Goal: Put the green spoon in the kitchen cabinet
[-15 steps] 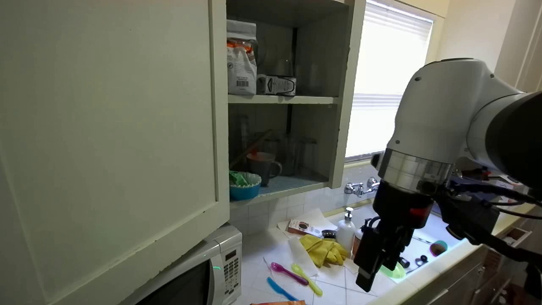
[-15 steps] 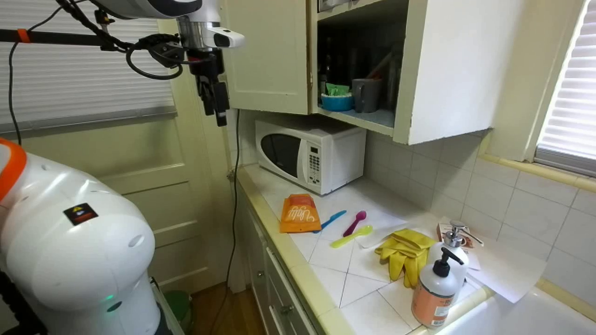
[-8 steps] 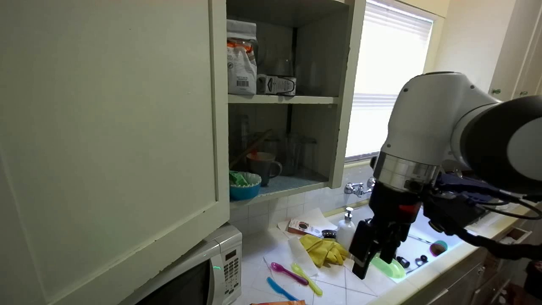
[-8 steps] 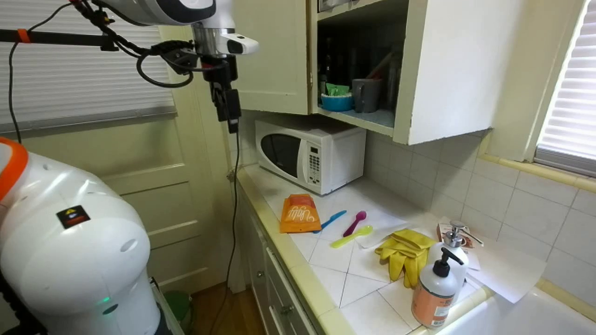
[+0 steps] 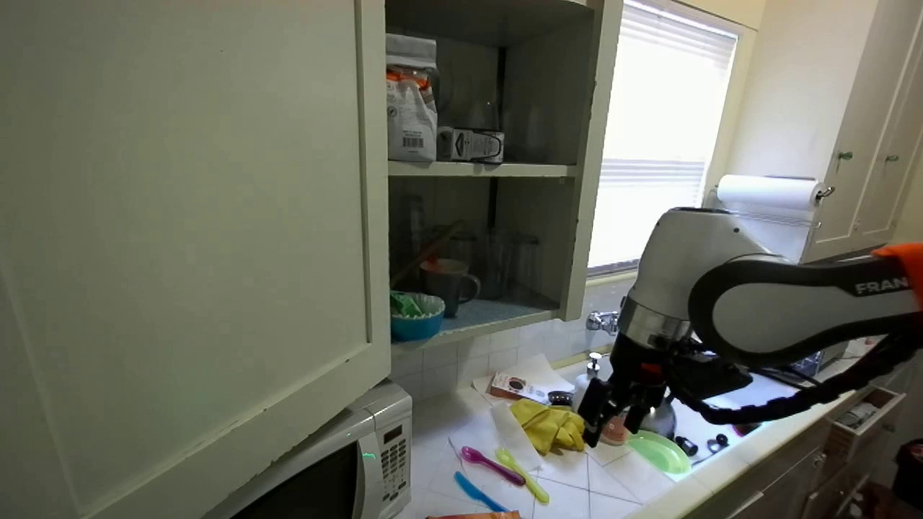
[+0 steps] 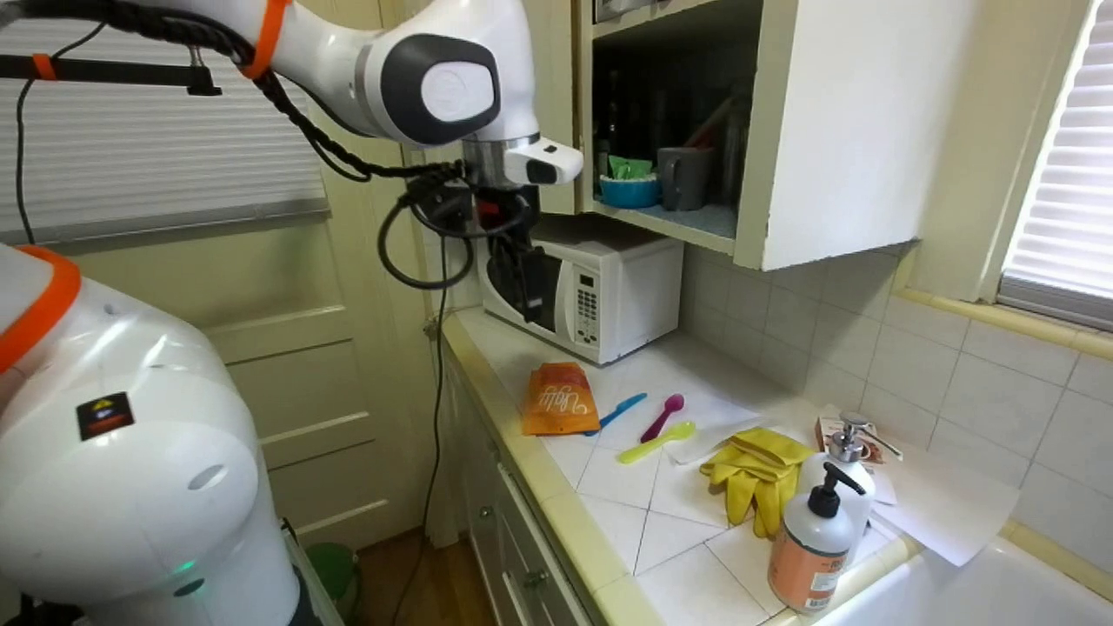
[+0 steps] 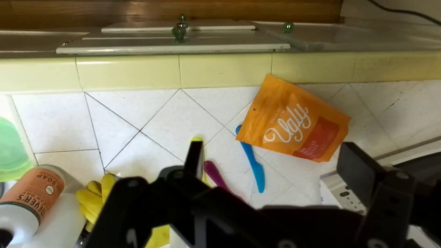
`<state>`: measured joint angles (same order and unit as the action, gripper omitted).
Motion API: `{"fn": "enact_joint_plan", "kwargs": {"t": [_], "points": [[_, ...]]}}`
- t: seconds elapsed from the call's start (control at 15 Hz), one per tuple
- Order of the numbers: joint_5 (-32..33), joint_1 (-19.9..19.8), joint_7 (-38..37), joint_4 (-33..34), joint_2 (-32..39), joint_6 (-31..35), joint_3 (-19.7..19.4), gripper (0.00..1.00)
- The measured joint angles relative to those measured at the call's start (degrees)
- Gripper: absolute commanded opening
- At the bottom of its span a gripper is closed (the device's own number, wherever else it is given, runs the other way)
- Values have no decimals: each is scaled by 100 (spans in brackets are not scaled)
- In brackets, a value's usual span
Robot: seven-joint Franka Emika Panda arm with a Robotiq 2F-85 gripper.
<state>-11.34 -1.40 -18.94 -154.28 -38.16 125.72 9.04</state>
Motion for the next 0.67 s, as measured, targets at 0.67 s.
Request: {"fn": "enact_joint_plan", "kwargs": {"t": [0.67], "points": [[329, -147, 805, -26, 2389, 2642, -520, 100]]}}
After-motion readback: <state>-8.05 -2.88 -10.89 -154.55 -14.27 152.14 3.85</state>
